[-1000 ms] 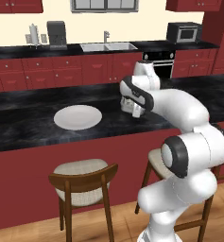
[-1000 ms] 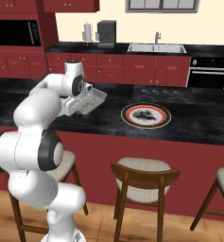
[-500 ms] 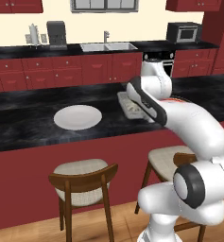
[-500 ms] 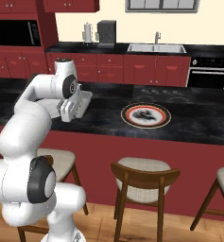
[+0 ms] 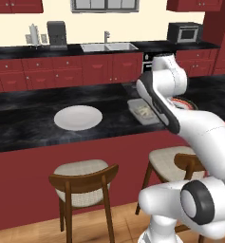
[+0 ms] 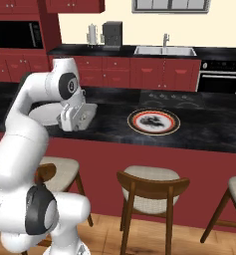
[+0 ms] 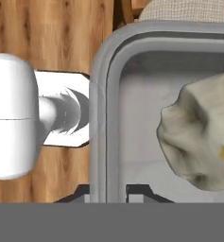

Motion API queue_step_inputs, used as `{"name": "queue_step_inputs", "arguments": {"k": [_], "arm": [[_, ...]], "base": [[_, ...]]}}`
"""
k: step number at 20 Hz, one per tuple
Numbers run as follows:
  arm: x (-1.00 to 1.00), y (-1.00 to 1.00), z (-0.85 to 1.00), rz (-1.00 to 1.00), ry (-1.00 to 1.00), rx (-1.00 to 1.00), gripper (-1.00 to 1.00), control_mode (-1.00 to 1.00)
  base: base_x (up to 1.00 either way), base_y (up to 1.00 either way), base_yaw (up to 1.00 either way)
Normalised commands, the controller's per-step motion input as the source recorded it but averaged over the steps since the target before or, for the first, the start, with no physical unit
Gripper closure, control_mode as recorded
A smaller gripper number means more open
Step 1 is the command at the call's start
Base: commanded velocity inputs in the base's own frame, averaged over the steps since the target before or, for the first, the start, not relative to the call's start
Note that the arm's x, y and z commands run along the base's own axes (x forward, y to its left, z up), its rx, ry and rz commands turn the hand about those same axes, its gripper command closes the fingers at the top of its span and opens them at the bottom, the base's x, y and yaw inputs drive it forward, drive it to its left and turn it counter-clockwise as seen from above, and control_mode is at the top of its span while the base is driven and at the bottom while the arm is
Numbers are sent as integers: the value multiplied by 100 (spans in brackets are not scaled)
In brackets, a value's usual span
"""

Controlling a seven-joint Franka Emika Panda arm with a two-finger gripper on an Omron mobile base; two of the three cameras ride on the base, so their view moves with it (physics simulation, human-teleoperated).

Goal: Place two dumplings into each of the tupperware containers and then place the containers in the fridge.

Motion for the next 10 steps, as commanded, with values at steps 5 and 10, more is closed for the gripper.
{"name": "queue_step_inputs", "arguments": {"k": [5,10], "arm": [[-58,-14,-1,-11,0,0,100,-100],[-14,-13,-1,-11,0,0,100,-100]], "base": [[0,0,0],[0,0,0]]}}
